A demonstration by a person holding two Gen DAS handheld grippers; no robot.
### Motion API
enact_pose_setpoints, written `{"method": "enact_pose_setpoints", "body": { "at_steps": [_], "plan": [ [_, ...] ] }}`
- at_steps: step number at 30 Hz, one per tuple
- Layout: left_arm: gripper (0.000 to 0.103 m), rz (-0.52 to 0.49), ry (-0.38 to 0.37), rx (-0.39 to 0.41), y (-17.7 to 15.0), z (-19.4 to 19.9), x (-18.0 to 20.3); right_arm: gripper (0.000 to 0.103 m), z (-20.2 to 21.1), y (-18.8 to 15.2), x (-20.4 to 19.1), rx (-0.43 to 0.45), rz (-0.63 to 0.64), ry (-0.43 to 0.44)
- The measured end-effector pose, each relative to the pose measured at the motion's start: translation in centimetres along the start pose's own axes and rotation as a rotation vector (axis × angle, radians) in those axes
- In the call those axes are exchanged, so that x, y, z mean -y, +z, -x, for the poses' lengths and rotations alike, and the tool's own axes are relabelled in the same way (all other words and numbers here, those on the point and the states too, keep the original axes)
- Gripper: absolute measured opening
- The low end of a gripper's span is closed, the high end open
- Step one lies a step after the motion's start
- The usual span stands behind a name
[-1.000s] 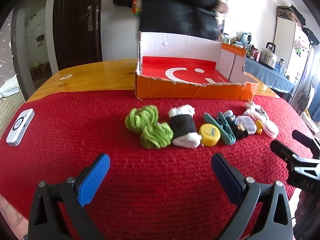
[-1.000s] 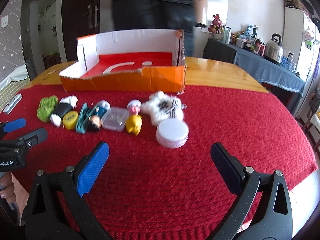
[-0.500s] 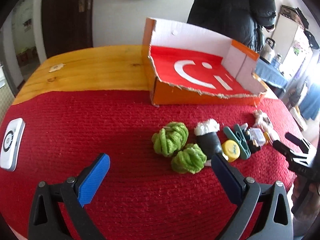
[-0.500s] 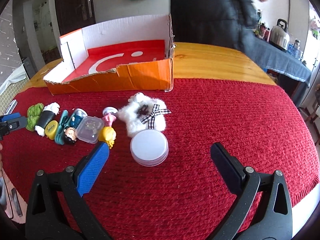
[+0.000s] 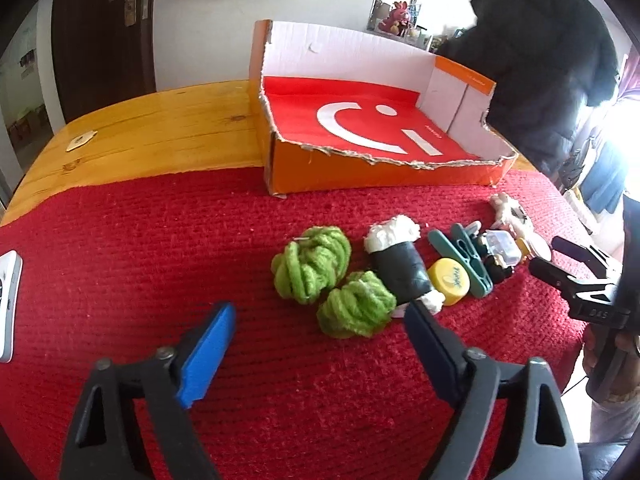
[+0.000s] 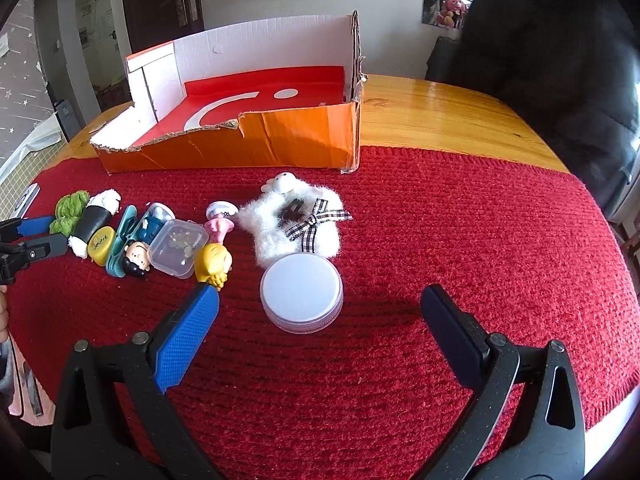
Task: Organize objects
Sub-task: 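Close left tool on green yarn ball while right tool closes on white round container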
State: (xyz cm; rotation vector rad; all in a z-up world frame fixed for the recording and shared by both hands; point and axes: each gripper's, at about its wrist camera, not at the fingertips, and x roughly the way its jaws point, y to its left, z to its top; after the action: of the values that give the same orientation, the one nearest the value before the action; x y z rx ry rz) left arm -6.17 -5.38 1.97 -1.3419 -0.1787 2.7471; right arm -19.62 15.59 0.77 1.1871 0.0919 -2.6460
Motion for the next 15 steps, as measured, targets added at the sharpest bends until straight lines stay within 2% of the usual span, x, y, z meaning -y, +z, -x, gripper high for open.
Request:
{"method": "enact_pose_setpoints", "body": {
  "at_steps": [6, 10, 13, 14, 15],
  "plan": [
    [0.067, -0.015, -0.019, 0.012, -0.2, 0.2, 0.5, 0.084, 0.1, -0.3, -0.1, 0.02, 0.021, 0.007],
    [0.058, -0.015, -0.032, 0.013, -0.3, 0.2, 0.8, 0.067, 0.2, -0.3, -0.1, 0.035, 0.032, 0.013],
    [0.049, -0.013, -0.033, 0.013, -0.3, 0.2, 1.1, 0.05, 0.3, -0.2, -0.1, 0.045, 0.04, 0.023],
    [0.042, -0.012, -0.036, 0.013, -0.4, 0.2, 1.1, 0.042, 0.4, -0.3, -0.1, 0.048, 0.04, 0.029],
    [0.034, -0.01, -0.044, 0.011, -0.4, 0.2, 1.2, 0.04, 0.4, -0.3, -0.1, 0.049, 0.044, 0.037]
  ]
}}
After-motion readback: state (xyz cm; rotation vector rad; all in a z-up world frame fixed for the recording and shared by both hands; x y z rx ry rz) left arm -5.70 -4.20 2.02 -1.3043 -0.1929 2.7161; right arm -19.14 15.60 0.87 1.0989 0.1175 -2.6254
